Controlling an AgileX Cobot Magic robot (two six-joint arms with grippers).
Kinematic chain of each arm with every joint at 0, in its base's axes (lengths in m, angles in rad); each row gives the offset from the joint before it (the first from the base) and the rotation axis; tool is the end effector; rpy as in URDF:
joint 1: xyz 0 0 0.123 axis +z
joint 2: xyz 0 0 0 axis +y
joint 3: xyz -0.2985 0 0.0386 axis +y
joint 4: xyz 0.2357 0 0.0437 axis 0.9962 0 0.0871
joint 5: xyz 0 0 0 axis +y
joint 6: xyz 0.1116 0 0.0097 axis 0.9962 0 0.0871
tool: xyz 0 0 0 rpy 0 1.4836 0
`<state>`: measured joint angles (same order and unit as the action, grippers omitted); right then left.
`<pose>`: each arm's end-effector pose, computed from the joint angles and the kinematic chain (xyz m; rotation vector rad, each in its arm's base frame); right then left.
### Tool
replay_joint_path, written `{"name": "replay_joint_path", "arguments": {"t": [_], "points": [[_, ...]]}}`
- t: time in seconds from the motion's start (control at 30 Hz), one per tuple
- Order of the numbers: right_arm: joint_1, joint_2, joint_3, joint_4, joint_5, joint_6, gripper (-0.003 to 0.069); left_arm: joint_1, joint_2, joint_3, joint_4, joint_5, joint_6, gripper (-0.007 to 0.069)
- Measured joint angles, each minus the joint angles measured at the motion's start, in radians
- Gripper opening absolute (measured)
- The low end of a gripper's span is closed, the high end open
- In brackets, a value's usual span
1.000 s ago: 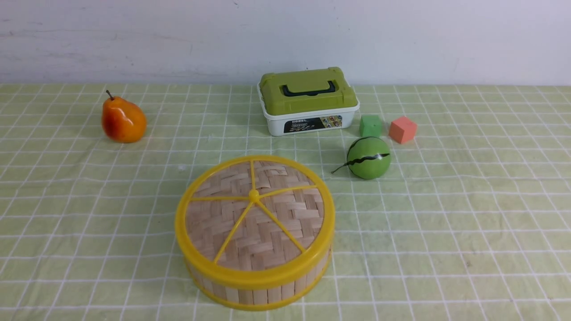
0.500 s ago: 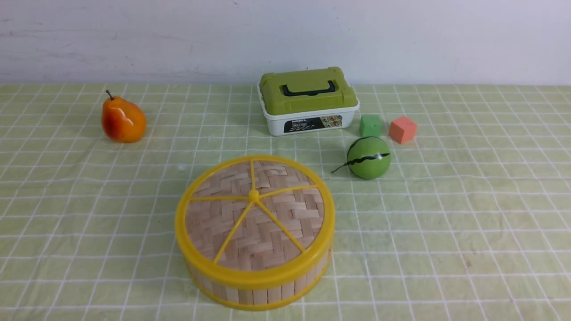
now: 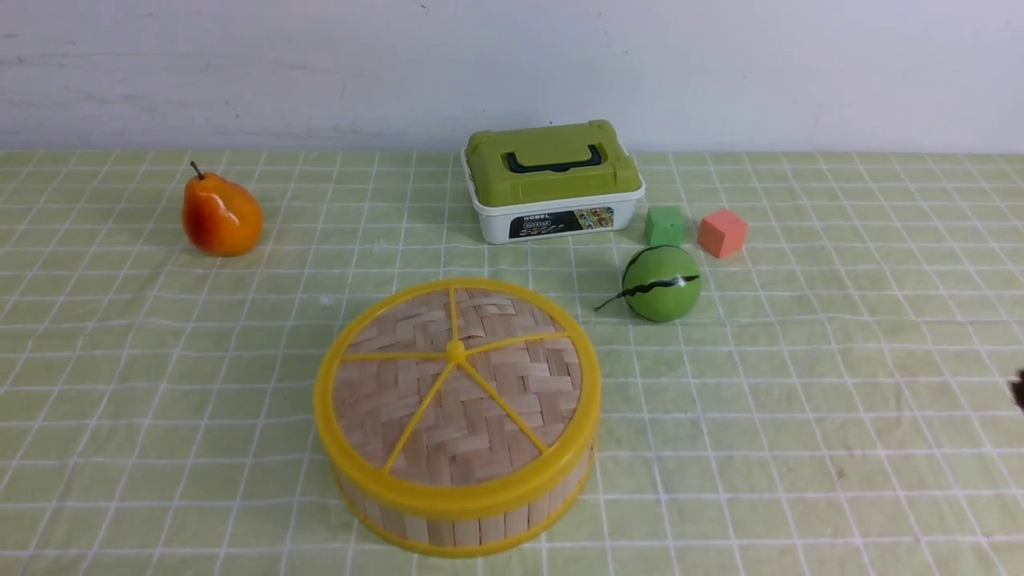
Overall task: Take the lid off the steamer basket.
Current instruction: Use the right arm to lift the lid of the steamer
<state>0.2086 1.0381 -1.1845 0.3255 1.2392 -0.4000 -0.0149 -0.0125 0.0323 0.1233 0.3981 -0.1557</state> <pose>0.1565 0.0678 0.3881 -0.7375 2.4191 0.3597 0.0435 0.0047 0.1608 -0.0581 1.8975 0.0066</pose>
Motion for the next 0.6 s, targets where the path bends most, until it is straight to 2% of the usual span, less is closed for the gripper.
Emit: {"name": "replay_joint_path", "arguments": {"t": [0.1, 0.13, 0.17, 0.3, 0.43, 0.6], "points": [[0.153, 0.143, -0.106, -0.109, 0.007, 0.042, -0.0003, 0.000, 0.000, 0.000, 0.000, 0.000, 0.000, 0.0239], [0.175, 0.164, -0.131, -0.126, 0.008, 0.053, -0.0003, 0.000, 0.000, 0.000, 0.000, 0.000, 0.000, 0.0239], [0.259, 0.247, -0.191, -0.193, 0.009, 0.080, 0.0000, 0.000, 0.000, 0.000, 0.000, 0.000, 0.000, 0.0239], [0.416, 0.458, -0.377, -0.293, 0.010, 0.147, 0.0009, 0.000, 0.000, 0.000, 0.000, 0.000, 0.000, 0.0239], [0.483, 0.649, -0.544, -0.303, 0.008, 0.172, 0.0042, 0.000, 0.000, 0.000, 0.000, 0.000, 0.000, 0.0239], [0.518, 0.892, -0.779, -0.279, 0.008, 0.181, 0.0199, 0.000, 0.000, 0.000, 0.000, 0.000, 0.000, 0.0239]]}}
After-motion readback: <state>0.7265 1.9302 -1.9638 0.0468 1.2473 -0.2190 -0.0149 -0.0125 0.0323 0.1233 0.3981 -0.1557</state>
